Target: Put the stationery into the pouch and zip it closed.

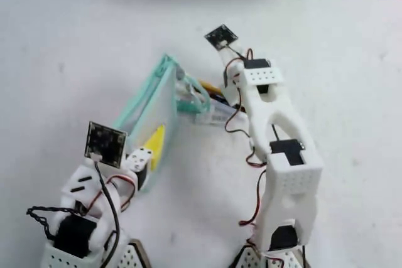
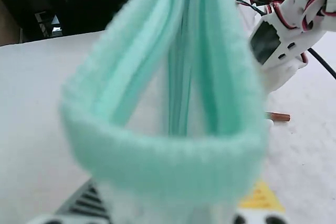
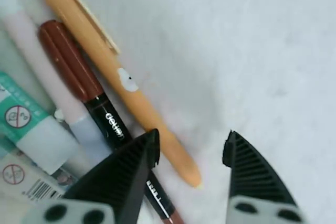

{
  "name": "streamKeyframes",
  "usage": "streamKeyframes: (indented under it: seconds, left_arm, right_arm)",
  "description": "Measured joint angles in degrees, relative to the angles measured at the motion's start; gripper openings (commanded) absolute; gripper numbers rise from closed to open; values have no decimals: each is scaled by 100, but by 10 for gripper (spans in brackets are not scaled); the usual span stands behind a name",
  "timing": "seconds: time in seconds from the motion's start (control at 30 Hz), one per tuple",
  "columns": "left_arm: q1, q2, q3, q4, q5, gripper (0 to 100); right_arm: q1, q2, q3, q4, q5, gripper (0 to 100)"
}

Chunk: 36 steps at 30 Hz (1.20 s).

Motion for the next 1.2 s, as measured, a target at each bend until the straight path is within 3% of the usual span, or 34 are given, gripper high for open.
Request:
streamKeyframes:
  seconds: [0.47,0.63,0.93,1.2]
  left_arm:
    - [0,0,0,0,0,177]
    - [0,0,0,0,0,177]
    - [0,0,0,0,0,177]
    - [0,0,0,0,0,177]
  right_arm:
    - [-88,158,-97,123,9,193]
    - [-264,167,-97,255,334,193]
    - [-281,308,-158,220,404,48]
    - [-281,325,-158,149,422,151]
